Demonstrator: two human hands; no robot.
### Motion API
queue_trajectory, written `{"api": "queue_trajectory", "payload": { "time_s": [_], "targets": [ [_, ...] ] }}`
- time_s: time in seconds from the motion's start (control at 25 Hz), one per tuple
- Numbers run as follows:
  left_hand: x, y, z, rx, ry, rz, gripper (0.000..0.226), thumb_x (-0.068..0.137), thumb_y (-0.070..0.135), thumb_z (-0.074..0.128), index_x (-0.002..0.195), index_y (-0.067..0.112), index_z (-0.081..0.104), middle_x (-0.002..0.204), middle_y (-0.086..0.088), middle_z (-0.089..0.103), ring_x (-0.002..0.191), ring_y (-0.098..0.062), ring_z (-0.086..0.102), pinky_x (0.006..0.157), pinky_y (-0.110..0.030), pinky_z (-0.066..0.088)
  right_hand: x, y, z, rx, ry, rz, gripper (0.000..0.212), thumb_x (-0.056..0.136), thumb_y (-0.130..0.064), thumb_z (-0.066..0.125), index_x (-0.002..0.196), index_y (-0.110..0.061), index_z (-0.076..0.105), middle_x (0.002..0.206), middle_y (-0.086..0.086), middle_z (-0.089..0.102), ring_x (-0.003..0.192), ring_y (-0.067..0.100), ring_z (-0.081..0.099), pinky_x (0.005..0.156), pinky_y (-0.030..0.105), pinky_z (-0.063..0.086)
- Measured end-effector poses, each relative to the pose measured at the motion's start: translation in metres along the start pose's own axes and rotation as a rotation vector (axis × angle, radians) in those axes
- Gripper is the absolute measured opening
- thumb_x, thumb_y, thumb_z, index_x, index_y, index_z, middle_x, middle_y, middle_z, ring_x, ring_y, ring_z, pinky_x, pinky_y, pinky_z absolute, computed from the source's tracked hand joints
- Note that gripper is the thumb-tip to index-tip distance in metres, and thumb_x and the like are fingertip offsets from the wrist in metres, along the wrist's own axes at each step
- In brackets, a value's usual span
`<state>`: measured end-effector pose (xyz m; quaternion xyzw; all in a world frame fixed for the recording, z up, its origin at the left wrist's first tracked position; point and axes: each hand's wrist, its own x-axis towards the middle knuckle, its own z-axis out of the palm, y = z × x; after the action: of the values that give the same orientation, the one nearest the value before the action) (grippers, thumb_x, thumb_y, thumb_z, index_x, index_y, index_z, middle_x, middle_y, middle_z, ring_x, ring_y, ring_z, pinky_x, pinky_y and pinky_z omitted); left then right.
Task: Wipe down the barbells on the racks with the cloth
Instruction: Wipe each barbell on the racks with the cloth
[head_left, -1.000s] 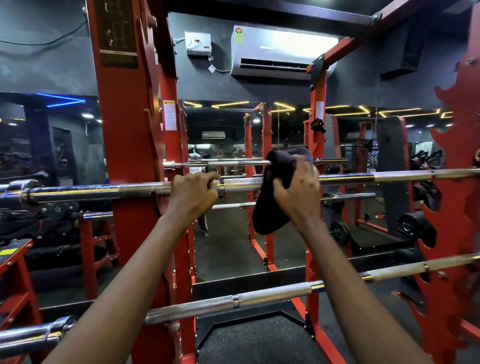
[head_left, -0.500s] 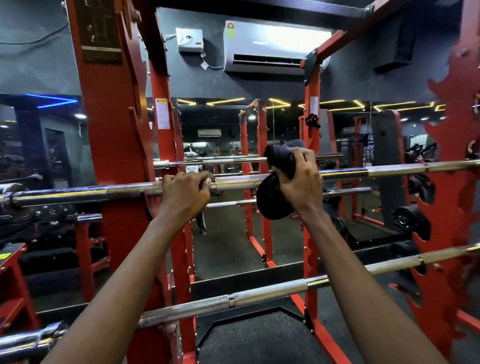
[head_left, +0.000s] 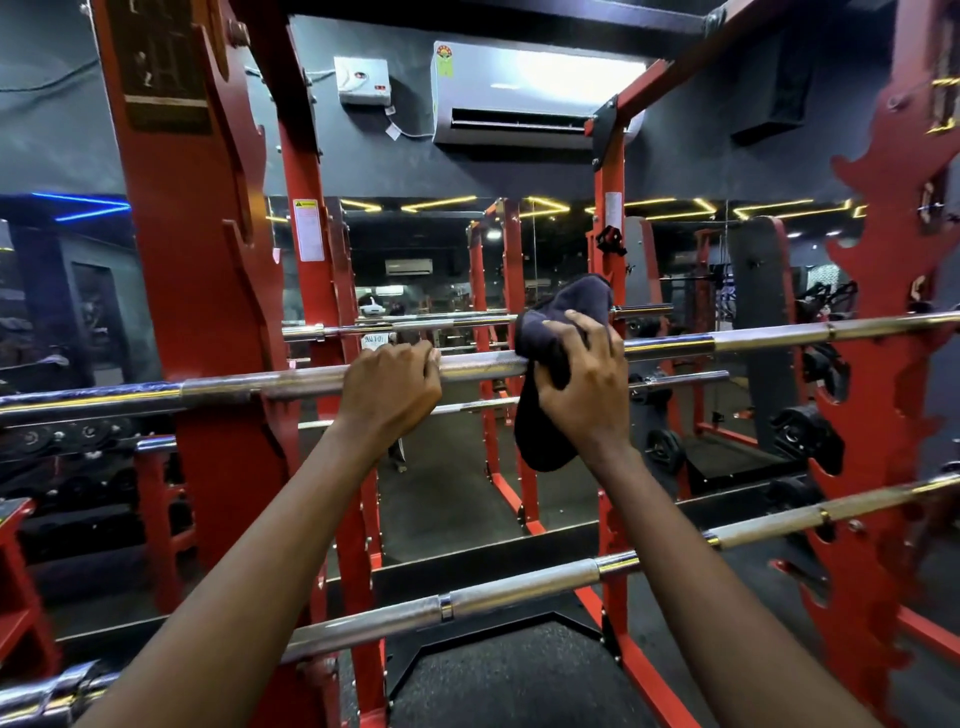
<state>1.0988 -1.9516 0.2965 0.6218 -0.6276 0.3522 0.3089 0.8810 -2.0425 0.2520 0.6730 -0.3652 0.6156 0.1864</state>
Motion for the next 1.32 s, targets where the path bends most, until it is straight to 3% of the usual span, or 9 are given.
{"api": "queue_trajectory", "payload": {
  "time_s": [0.12,0.2,0.44,0.56,0.72,0.8,0.92,1.04,1.32],
  "targets": [
    [-0.002,0.008,0.006,0.103,0.038,0.004,0.039,0.102,0.033,0.037,0.078,0.017,0.063,0.076,-0.007,0.070,0.066,-0.026,0.064,0.064,-0.035,0.038,0.005,-0.002,0.000,0.030,0.032,0.111,0.048,0.084,-0.040,0.069,0.126,-0.018,0.062,0.137,0.005,0.053,0.129,0.034,0.046,0.108,0.051,0.044],
    [-0.002,0.013,0.004,0.115,0.048,-0.015,0.042,0.102,0.032,0.037,0.076,0.015,0.065,0.075,-0.009,0.071,0.067,-0.028,0.065,0.064,-0.035,0.036,0.000,-0.024,0.005,0.014,0.001,0.077,0.052,0.085,-0.049,0.065,0.126,-0.017,0.061,0.137,0.005,0.052,0.132,0.036,0.043,0.111,0.049,0.040],
    [0.022,0.023,0.005,0.110,-0.054,-0.073,0.042,0.098,0.029,0.037,0.079,0.009,0.069,0.090,-0.016,0.072,0.086,-0.037,0.067,0.068,-0.037,0.043,-0.002,0.000,-0.007,0.128,-0.184,-0.234,0.080,0.070,-0.021,0.068,0.147,-0.016,0.047,0.151,0.009,0.041,0.144,0.034,0.037,0.122,0.050,0.029],
    [0.019,0.023,0.011,0.160,0.005,-0.086,0.044,0.097,0.030,0.037,0.076,0.009,0.070,0.084,-0.015,0.072,0.077,-0.037,0.068,0.060,-0.034,0.036,0.007,0.028,-0.017,0.186,-0.288,-0.146,0.086,0.072,-0.023,0.076,0.150,-0.022,0.040,0.157,0.003,0.037,0.146,0.027,0.038,0.118,0.048,0.039],
    [0.020,0.029,0.014,0.153,-0.005,-0.114,0.042,0.095,0.029,0.035,0.076,0.010,0.067,0.084,-0.014,0.072,0.076,-0.037,0.066,0.063,-0.034,0.030,0.008,0.037,-0.013,0.175,-0.061,0.029,0.067,0.075,-0.029,0.069,0.138,-0.016,0.053,0.145,0.005,0.050,0.136,0.030,0.047,0.115,0.047,0.040],
    [0.021,0.030,0.016,0.165,-0.019,-0.128,0.045,0.093,0.033,0.029,0.074,0.013,0.064,0.081,-0.012,0.071,0.067,-0.033,0.058,0.063,-0.034,0.030,0.010,0.021,-0.009,0.157,-0.053,0.074,0.063,0.076,-0.037,0.062,0.135,-0.016,0.056,0.142,0.005,0.050,0.134,0.032,0.044,0.116,0.049,0.037],
    [0.019,0.033,0.015,0.191,0.043,-0.180,0.049,0.098,0.032,0.035,0.074,0.007,0.069,0.076,-0.016,0.070,0.068,-0.036,0.064,0.063,-0.036,0.033,0.006,-0.005,-0.003,0.095,-0.118,-0.061,0.062,0.079,-0.049,0.061,0.134,-0.020,0.058,0.142,0.004,0.049,0.135,0.034,0.038,0.113,0.046,0.036],
    [0.015,0.037,0.014,0.191,0.077,-0.197,0.050,0.099,0.031,0.040,0.070,0.005,0.071,0.068,-0.016,0.069,0.064,-0.036,0.065,0.061,-0.034,0.032,0.010,0.014,-0.003,0.145,-0.092,-0.146,0.055,0.078,-0.042,0.066,0.129,-0.021,0.062,0.139,0.002,0.054,0.129,0.032,0.047,0.108,0.046,0.044],
    [0.014,0.036,0.020,0.179,0.132,-0.172,0.051,0.098,0.029,0.044,0.059,0.007,0.066,0.053,-0.007,0.062,0.043,-0.022,0.045,0.052,-0.027,0.024,0.018,0.058,-0.010,0.170,0.059,0.177,0.054,0.078,-0.044,0.062,0.125,-0.017,0.062,0.132,0.003,0.054,0.127,0.028,0.047,0.104,0.046,0.048]
  ]
}}
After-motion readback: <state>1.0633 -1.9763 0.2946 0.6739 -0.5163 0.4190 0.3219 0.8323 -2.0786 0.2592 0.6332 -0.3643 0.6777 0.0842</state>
